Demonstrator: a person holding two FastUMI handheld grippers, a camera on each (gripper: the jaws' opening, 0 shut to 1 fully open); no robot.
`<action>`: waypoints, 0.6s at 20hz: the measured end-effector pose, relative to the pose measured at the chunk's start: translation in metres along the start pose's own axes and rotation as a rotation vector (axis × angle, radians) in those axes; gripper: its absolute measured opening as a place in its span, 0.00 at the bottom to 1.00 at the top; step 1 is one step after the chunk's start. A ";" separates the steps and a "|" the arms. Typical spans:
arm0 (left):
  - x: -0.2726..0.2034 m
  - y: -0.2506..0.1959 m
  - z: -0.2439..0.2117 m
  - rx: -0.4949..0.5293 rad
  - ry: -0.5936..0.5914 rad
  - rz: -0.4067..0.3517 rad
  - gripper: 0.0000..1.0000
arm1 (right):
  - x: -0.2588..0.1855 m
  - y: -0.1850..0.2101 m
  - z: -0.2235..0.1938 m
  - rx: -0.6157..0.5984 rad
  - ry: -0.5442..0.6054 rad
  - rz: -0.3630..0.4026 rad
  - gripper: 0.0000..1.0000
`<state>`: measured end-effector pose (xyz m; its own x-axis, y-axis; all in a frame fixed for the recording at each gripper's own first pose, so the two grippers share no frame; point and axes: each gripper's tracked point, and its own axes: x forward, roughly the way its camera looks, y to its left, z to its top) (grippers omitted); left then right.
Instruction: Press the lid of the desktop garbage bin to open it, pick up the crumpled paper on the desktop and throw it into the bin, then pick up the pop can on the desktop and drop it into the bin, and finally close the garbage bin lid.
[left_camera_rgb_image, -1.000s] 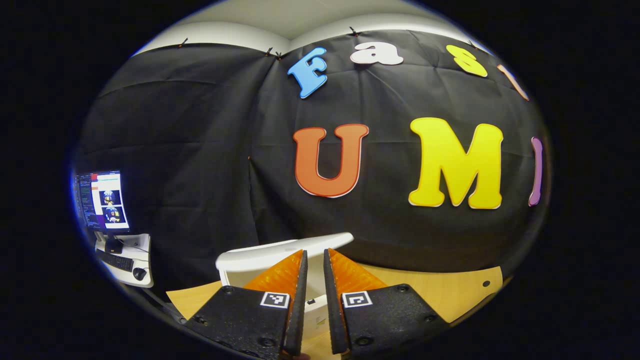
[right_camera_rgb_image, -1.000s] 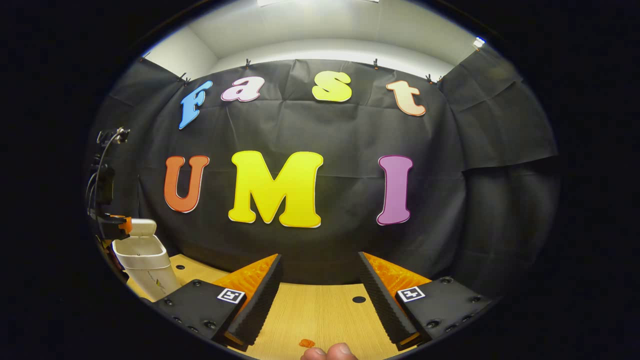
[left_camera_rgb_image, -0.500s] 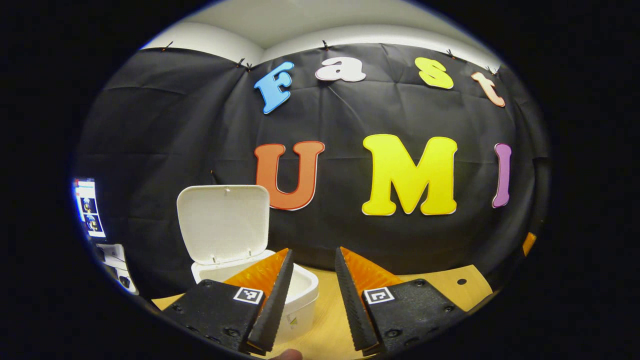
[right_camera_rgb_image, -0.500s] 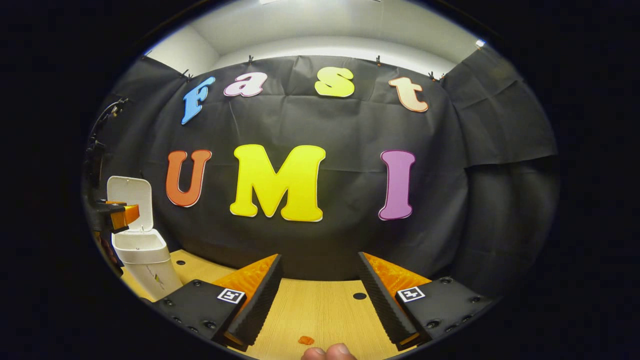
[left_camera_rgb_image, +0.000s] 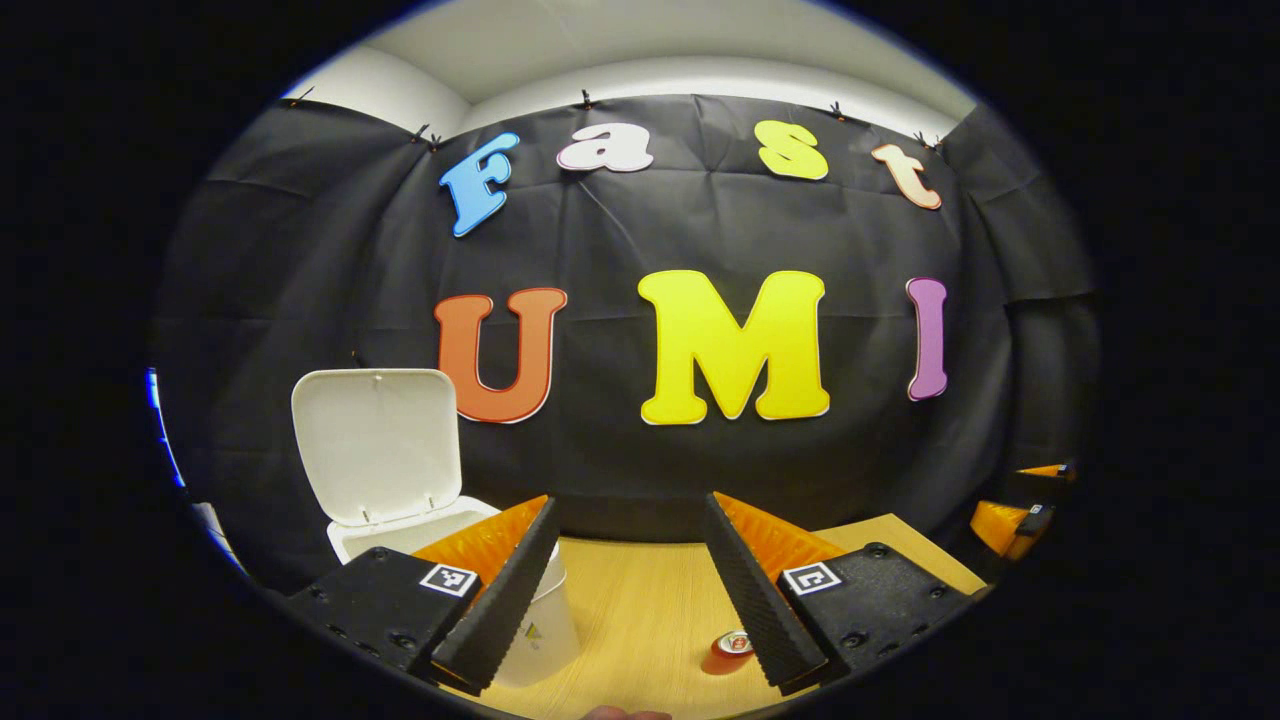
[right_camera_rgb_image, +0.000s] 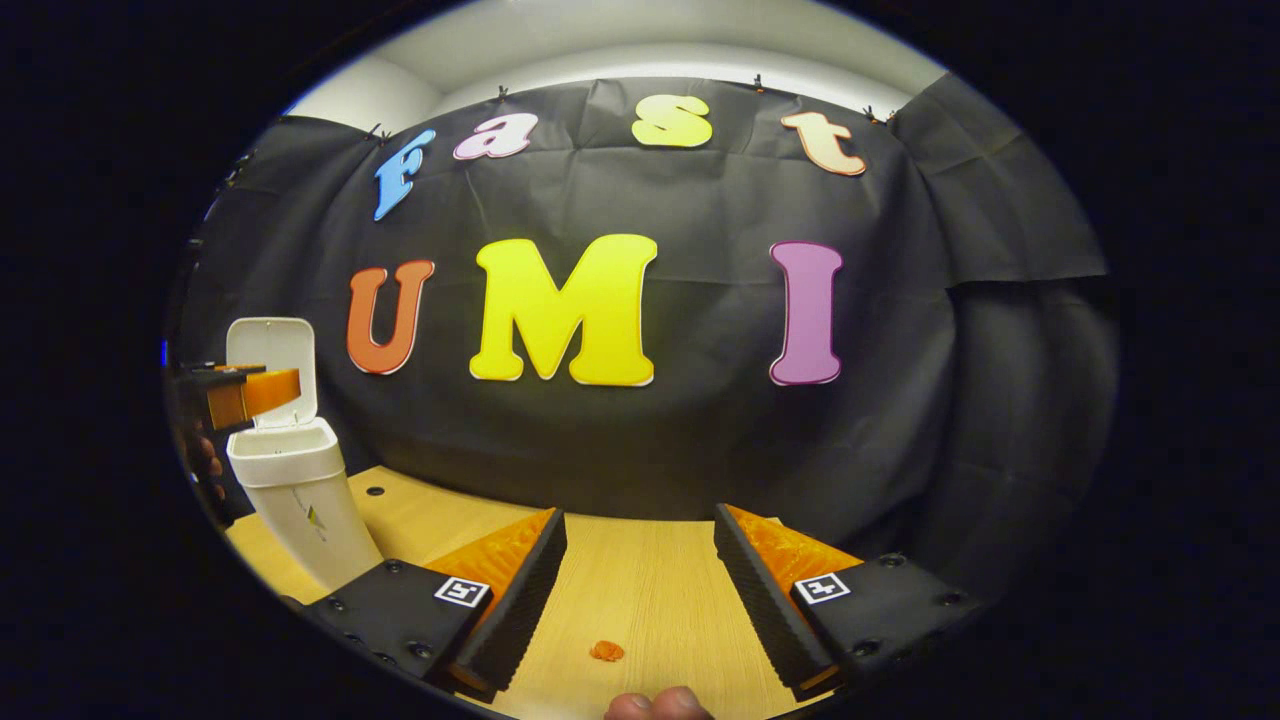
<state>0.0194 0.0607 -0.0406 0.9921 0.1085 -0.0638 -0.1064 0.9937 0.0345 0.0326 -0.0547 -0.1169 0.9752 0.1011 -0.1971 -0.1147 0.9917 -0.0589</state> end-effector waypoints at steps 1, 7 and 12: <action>-0.003 -0.008 -0.003 0.002 0.005 -0.023 0.96 | 0.002 0.000 -0.013 -0.013 0.033 0.014 0.94; -0.020 -0.037 -0.034 -0.010 0.088 -0.080 0.96 | 0.005 0.007 -0.073 -0.005 0.174 0.054 0.95; -0.031 -0.046 -0.042 0.006 0.126 -0.099 0.96 | 0.016 0.022 -0.122 0.009 0.303 0.109 0.94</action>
<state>-0.0090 0.0123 -0.0826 0.9813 0.0128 -0.1920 -0.0075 0.9996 0.0282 0.0227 -0.0407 -0.2405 0.8563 0.1797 -0.4842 -0.2125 0.9771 -0.0131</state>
